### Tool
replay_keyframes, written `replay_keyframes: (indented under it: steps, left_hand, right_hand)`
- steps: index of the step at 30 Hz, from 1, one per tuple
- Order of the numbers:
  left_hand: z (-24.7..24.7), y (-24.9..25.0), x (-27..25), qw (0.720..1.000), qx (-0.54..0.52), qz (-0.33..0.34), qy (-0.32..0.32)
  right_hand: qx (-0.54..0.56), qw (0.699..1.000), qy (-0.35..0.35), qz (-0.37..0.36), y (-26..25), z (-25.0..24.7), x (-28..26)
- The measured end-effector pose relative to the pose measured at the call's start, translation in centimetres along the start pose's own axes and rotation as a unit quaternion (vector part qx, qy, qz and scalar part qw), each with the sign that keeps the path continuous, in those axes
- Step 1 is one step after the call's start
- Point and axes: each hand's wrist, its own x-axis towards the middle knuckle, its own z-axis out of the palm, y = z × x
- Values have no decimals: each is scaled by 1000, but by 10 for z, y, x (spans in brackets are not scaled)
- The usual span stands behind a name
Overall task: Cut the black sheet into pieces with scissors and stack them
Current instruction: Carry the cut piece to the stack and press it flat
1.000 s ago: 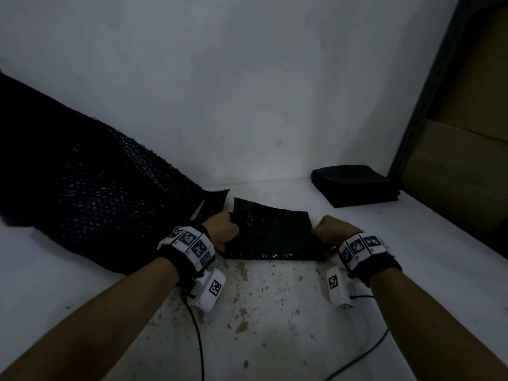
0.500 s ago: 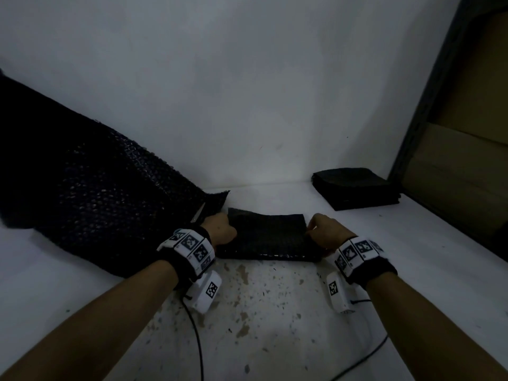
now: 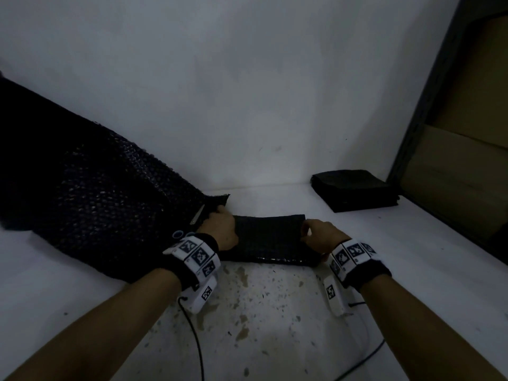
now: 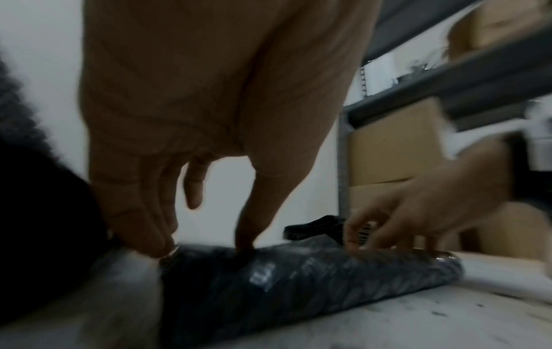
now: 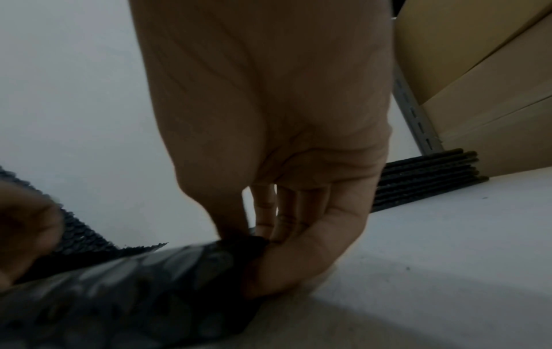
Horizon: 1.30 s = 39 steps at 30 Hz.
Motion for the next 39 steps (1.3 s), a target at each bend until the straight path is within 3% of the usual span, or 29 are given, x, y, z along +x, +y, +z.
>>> replay_keyframes:
  steps: [2, 5, 8, 21, 25, 28, 32, 36, 39]
  left_hand:
    - [-1, 10, -5, 996, 36, 84, 20]
    - [-1, 23, -7, 981, 35, 176, -79]
    - [3, 26, -3, 969, 82, 173, -158]
    - [8, 25, -1, 979, 57, 159, -112]
    - [13, 29, -4, 977, 87, 172, -88]
    - [10, 22, -6, 977, 67, 174, -104]
    - [1, 7, -6, 976, 11, 171, -132]
    - [-11, -2, -3, 973, 24, 156, -167]
    - [-14, -2, -2, 972, 36, 148, -177]
  right_hand:
    - [6, 1000, -9, 6, -2, 0, -1]
    - [0, 1000, -18, 12, -4, -1, -2]
    - [2, 1000, -26, 16, -4, -1, -7]
    - [6, 997, -72, 31, -14, 4, -9]
    - [-73, 995, -56, 30, -27, 12, -11]
    - [-82, 996, -36, 29, -23, 15, -10]
    - [-63, 994, -72, 45, -10, -3, -14]
    - [-87, 989, -72, 90, -5, -16, -21]
    - [-48, 990, -81, 105, -10, -17, -20]
